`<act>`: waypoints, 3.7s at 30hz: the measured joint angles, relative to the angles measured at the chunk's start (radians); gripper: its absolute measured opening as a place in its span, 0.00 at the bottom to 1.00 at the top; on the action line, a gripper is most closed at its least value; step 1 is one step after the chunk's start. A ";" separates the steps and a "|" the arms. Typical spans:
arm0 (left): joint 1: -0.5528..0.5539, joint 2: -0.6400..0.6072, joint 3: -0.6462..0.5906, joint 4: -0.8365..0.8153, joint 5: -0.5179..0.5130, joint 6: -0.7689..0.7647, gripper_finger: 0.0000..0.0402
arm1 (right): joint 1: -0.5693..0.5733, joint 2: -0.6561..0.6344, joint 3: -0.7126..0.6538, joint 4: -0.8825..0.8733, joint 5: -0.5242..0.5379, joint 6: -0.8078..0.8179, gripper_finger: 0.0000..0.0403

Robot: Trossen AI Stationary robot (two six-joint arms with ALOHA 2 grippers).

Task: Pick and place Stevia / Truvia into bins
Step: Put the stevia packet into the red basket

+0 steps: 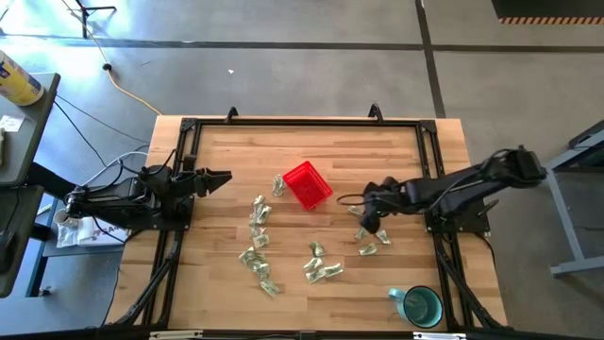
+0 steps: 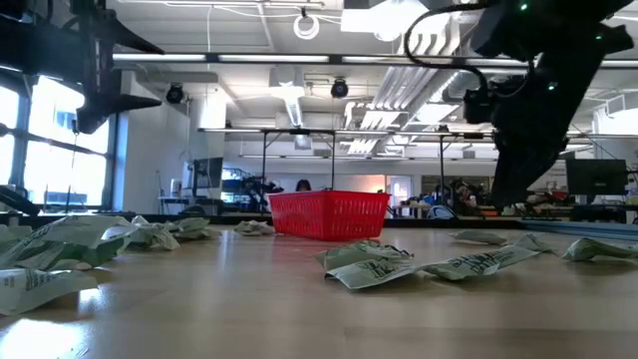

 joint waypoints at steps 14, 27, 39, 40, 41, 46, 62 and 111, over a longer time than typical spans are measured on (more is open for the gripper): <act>0.000 0.000 0.000 -0.022 -0.045 -0.001 0.91 | -0.100 0.185 0.015 0.140 -0.138 -0.223 0.77; 0.000 0.000 0.000 -0.022 -0.045 -0.001 0.91 | -0.099 0.278 0.018 0.218 -0.116 -0.473 0.77; 0.000 0.000 0.000 -0.022 -0.044 -0.010 0.91 | -0.099 0.279 0.017 0.200 -0.117 -0.481 0.77; 0.000 0.000 0.000 -0.022 -0.044 -0.010 0.91 | -0.101 0.280 0.017 0.198 -0.118 -0.457 0.75; 0.000 0.000 0.000 -0.022 -0.044 -0.010 0.91 | -0.102 0.280 0.016 0.195 -0.122 -0.427 0.74; 0.000 0.000 0.000 -0.022 -0.043 -0.010 0.91 | -0.125 0.281 0.017 0.173 -0.157 -0.269 0.58; 0.000 0.000 0.000 -0.022 -0.041 -0.011 0.91 | -0.170 0.211 0.111 0.224 -0.295 -0.050 0.02; 0.000 0.491 0.006 0.218 0.021 -0.168 0.91 | -0.326 0.558 0.832 -0.519 -0.030 -0.425 0.71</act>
